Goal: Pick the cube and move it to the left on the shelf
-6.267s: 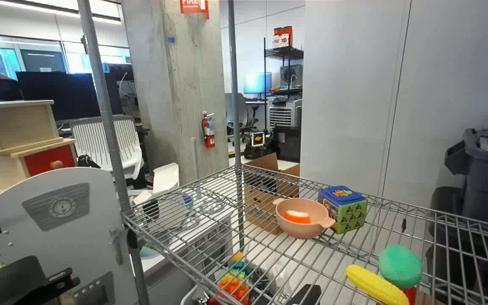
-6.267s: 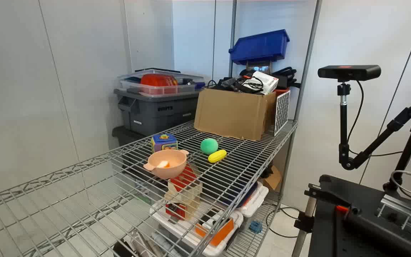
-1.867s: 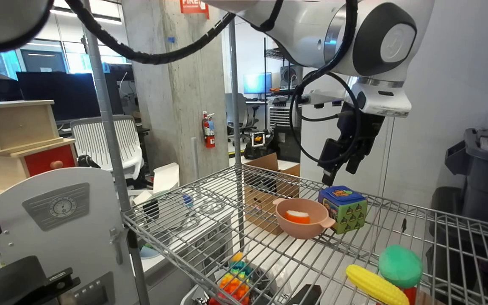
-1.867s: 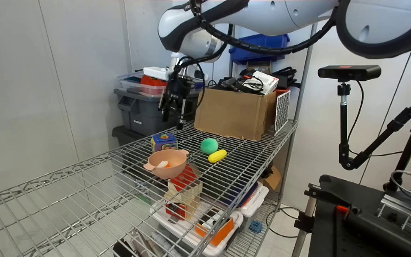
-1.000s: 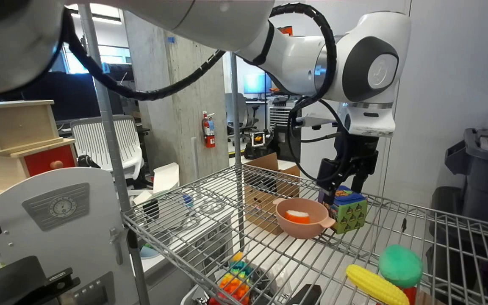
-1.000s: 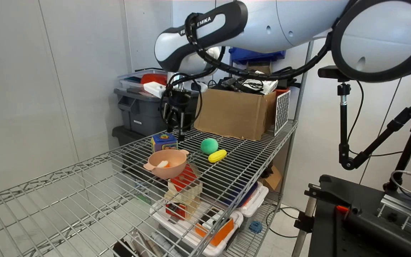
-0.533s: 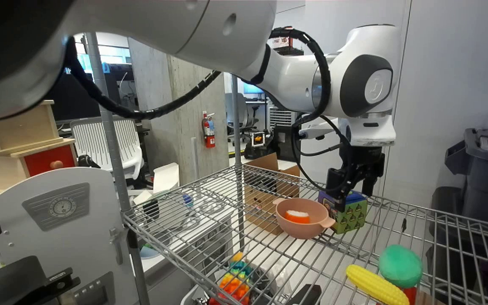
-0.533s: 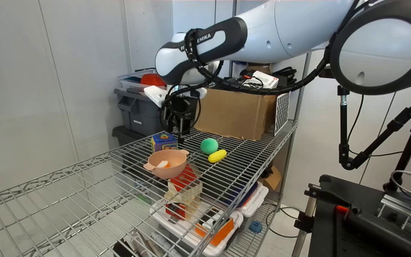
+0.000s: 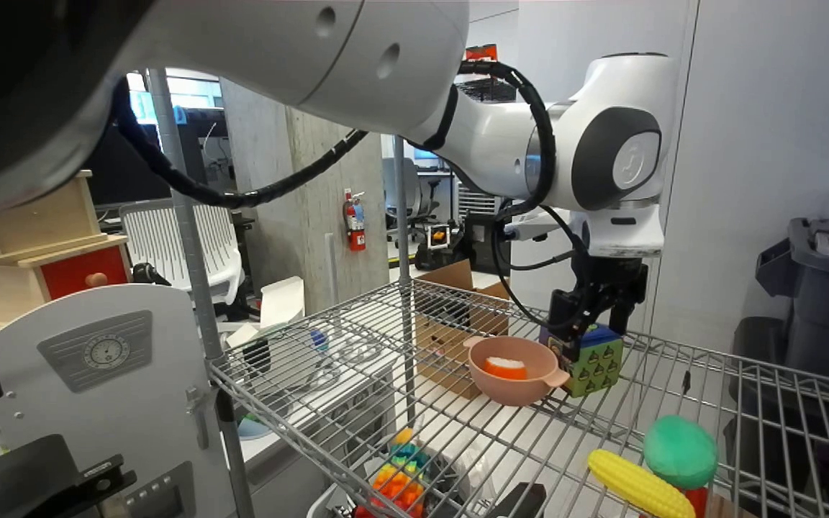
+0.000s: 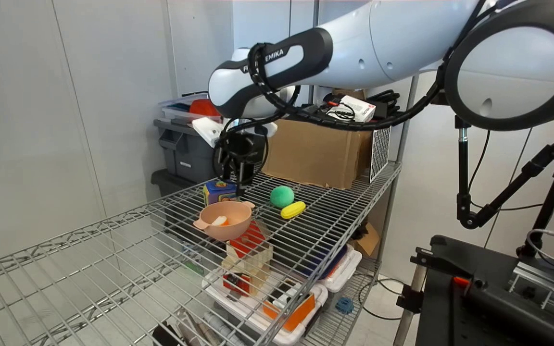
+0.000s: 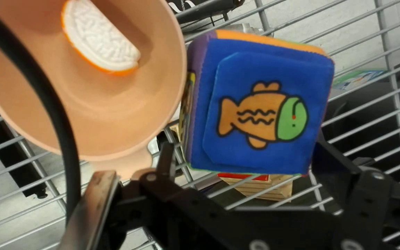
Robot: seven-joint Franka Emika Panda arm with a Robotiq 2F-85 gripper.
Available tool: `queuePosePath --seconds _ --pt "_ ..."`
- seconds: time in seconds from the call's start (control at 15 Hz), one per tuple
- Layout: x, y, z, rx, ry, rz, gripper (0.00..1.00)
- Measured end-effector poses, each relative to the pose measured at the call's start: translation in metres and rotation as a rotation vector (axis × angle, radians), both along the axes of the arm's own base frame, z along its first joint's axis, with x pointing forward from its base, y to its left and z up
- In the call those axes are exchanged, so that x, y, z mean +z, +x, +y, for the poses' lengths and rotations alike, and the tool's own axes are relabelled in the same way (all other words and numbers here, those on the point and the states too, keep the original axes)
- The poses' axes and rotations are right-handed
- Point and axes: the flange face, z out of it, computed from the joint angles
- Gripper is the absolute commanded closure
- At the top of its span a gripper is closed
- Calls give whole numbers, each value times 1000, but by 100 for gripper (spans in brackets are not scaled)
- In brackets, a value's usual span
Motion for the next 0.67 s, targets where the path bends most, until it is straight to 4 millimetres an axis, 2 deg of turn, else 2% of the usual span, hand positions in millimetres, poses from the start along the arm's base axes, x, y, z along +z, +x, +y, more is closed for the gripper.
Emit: queuePosePath --seconds 0.2,0.67 --pt "1 0 2 1 7 -2 51" --pt "5 2 3 1 10 -17 95"
